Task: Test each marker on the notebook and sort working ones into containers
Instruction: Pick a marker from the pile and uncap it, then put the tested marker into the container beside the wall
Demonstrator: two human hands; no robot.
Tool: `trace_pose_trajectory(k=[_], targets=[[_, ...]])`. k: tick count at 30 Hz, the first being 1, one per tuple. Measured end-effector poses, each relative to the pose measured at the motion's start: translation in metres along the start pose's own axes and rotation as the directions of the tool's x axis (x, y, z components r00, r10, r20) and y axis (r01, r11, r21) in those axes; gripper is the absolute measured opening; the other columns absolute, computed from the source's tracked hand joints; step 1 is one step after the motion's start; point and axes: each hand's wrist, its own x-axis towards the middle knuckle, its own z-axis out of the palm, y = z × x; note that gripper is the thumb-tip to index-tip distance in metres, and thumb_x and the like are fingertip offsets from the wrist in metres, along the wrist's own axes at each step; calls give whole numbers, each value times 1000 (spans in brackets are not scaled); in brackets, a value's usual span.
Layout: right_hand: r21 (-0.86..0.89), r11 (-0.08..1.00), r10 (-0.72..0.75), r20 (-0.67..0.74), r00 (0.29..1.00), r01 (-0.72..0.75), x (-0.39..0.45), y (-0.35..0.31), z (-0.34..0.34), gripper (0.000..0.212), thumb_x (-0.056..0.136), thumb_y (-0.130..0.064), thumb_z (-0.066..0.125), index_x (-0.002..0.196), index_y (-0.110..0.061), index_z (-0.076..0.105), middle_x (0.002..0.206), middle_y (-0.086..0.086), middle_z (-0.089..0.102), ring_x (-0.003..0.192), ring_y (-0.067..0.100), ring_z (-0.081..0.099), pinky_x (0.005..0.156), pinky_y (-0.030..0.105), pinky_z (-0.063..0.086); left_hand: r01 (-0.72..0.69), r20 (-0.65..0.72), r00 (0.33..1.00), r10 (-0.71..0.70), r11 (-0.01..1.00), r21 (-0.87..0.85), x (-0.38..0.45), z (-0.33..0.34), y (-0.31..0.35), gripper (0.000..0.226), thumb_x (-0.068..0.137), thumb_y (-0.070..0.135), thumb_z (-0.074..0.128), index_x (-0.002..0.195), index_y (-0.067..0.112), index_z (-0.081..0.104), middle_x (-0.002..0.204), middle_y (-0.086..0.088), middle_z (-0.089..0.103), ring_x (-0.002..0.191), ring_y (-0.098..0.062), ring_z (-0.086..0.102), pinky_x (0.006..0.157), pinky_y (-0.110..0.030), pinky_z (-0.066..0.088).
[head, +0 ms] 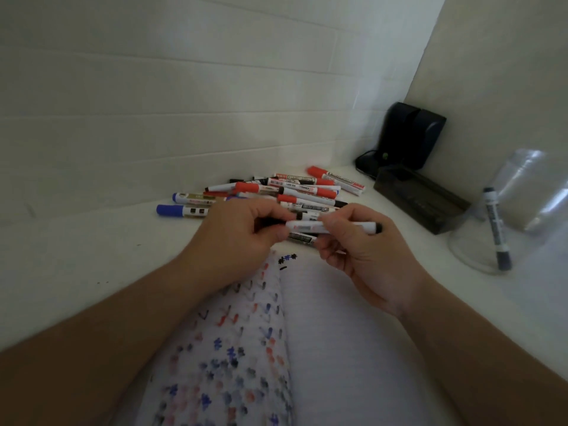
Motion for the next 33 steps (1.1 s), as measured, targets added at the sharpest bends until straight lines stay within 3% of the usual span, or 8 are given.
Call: trace_pose_trajectory(k=[2,5,9,14,22,26,30,33], targets=[[-138,989,-57,-34,998,52,0,-5,1,22,99,-11,68,78,-17,71,64,5,64,55,14,54,52,27,43,-86,59,995,75,977,195,3,3,-6,19,89,36,76,108,40,76,94,19,73,87,-2,63,84,-32,55],[-29,987,-160,-248,956,158,-1,-38,-23,32,100,-10,66,71,-22,65,51,-3,49,43,9,40,42,21,31,-184,-29,977,212,899,397,8,6,-15,29,88,40,74,117,35,74,109,13,73,102,-11,60,94,-32,47],[79,896,-303,-612,731,438,-30,-103,-95,14,101,-16,64,88,-19,66,60,0,52,52,10,46,47,21,37,-128,-36,985,169,850,510,7,8,-26,31,89,35,62,118,32,73,115,4,73,105,-21,63,93,-42,50],[24,913,-234,-786,572,407,-50,-119,-148,6,95,-17,69,98,-12,70,76,8,66,60,18,58,54,24,46,-102,53,995,87,866,489,6,10,-28,23,99,35,60,119,35,72,117,10,70,100,-12,62,85,-33,49],[215,924,-50,-752,657,316,-35,-102,-158,24,95,-22,70,114,-9,65,101,14,75,67,20,68,58,23,54,-91,63,996,67,816,571,1,12,-22,17,96,37,65,110,31,72,106,0,64,93,-19,57,78,-37,50],[-12,971,-177,-707,685,238,-33,-90,-133,29,96,-19,64,124,-13,69,84,4,69,64,15,59,53,22,48,-138,6,988,157,847,513,-2,6,-17,13,96,20,64,107,26,61,99,0,66,88,-26,61,74,-40,47],[-409,896,-336,-368,867,174,-31,-64,-69,18,100,-6,63,96,-19,74,60,0,60,50,14,49,48,23,40,-209,-122,951,284,883,421,-8,-1,-3,18,102,17,56,119,24,58,107,0,62,95,-23,58,84,-44,49],[-579,815,-5,24,1000,18,-21,-44,-26,17,97,-41,67,98,-28,77,74,2,71,60,16,58,58,29,48,-130,-211,960,184,960,246,-17,-4,20,32,109,30,40,134,20,57,120,-1,63,108,-19,56,95,-38,45]])
